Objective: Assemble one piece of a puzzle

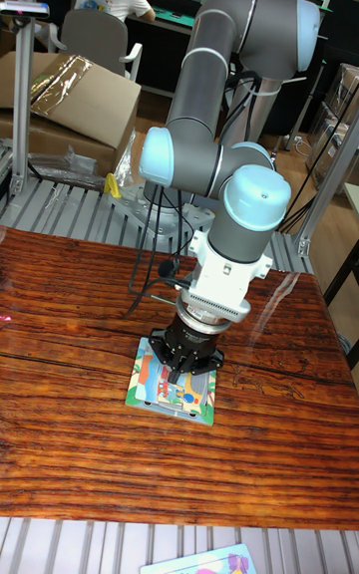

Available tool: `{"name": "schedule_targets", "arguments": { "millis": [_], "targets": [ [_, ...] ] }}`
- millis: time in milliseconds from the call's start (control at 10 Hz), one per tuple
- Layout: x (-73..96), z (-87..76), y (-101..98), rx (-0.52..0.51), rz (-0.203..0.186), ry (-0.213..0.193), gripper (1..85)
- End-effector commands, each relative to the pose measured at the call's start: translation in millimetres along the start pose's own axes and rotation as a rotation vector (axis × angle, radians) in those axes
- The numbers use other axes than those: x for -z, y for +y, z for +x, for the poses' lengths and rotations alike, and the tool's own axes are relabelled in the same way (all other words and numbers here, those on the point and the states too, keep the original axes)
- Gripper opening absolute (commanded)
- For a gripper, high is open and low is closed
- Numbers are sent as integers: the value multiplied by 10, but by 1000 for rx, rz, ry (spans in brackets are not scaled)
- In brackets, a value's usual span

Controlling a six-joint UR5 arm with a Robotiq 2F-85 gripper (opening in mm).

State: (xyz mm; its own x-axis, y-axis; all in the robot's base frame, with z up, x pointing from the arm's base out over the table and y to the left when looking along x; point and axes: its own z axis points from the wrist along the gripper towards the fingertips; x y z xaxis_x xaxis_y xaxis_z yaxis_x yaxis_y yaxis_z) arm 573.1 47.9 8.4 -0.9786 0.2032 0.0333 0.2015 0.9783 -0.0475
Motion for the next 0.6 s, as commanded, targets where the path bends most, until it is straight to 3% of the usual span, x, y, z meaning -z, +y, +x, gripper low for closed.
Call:
{"name": "schedule_targets", "arguments": {
  "millis": [0,500],
  "targets": [
    [5,-15,39,-6,-19,-5,13],
    [13,-38,54,-6,-23,-7,13]
  ]
}}
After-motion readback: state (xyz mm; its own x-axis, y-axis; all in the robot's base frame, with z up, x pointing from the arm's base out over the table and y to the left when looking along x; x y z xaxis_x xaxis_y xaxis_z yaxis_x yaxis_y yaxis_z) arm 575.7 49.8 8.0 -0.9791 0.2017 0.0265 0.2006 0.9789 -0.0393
